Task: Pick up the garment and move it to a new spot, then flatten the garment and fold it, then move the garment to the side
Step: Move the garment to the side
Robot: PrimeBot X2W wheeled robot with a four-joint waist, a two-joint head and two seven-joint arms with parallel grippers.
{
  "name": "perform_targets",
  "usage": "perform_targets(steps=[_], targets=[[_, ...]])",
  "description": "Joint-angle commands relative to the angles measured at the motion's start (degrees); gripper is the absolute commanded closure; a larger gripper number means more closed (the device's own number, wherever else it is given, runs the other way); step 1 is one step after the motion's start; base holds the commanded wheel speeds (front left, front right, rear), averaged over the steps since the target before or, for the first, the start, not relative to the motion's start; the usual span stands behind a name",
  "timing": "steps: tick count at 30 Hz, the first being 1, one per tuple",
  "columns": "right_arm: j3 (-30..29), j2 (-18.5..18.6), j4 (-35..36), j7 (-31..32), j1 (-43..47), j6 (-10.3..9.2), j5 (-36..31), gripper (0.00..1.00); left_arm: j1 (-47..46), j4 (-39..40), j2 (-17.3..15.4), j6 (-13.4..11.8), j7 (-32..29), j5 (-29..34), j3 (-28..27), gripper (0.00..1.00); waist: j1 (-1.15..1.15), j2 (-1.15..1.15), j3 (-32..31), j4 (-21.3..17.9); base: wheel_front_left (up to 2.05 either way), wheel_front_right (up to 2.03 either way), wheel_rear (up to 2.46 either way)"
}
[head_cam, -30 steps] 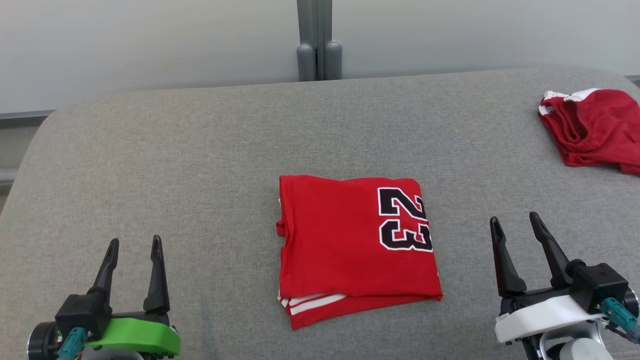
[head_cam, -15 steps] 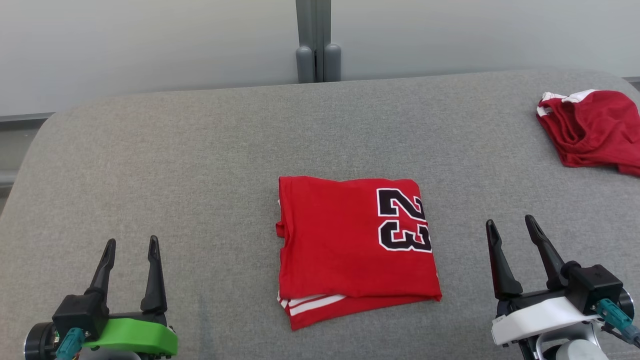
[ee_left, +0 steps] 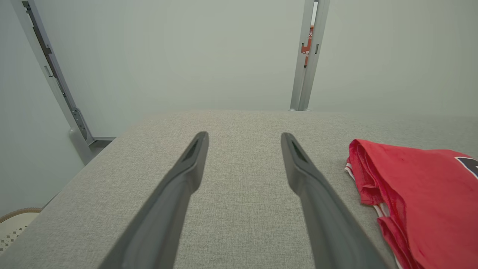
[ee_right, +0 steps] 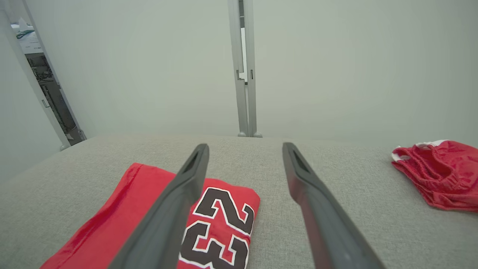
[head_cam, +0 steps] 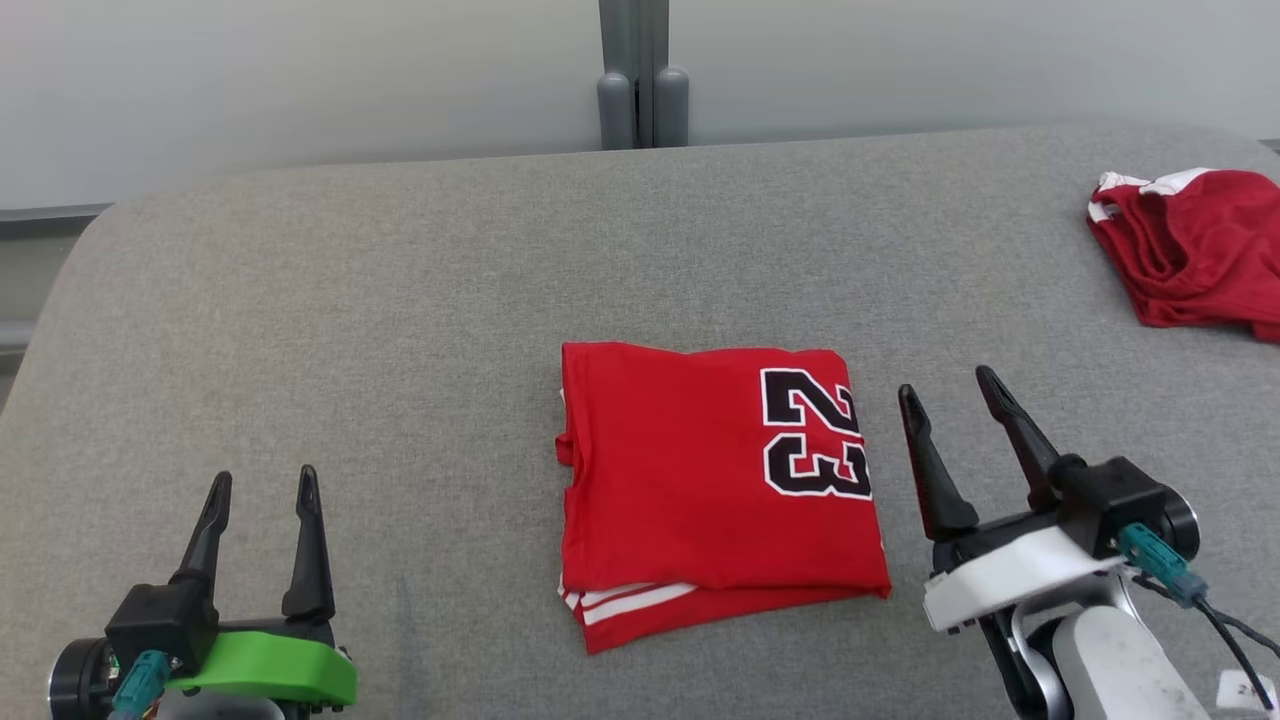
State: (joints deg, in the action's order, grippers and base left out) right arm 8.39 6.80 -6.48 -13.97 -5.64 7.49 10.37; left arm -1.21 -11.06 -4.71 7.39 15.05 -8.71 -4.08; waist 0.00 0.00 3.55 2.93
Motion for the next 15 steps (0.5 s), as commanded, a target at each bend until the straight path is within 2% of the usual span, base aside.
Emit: perform_targets(steps=[1, 9, 15], targets=[[0.3, 0.0, -1.2, 0.8, -1.6, -0.01, -0.5, 0.0, -1.1, 0.2, -0.2, 0.2, 0.1, 0.7, 0.1, 0.0, 0.0, 0.0, 0.6, 0.5, 0.0, 0.0, 0.0], [0.4, -0.6, -12.8, 4.8, -9.1, -0.01, -1.9, 0.0, -3.2, 0.2, 0.2, 0.2, 0.1, 0.1, 0.7, 0.0, 0.0, 0.0, 3.3, 2.9, 0.0, 0.0, 0.0], [-0.1, -1.3, -23.2, 4.1, -12.2, -0.01, -1.5, 0.0, -4.4, -0.1, 0.6, 0.2, 0.1, -0.3, 0.7, 0.0, 0.0, 0.0, 5.6, 4.7, 0.0, 0.0, 0.0]])
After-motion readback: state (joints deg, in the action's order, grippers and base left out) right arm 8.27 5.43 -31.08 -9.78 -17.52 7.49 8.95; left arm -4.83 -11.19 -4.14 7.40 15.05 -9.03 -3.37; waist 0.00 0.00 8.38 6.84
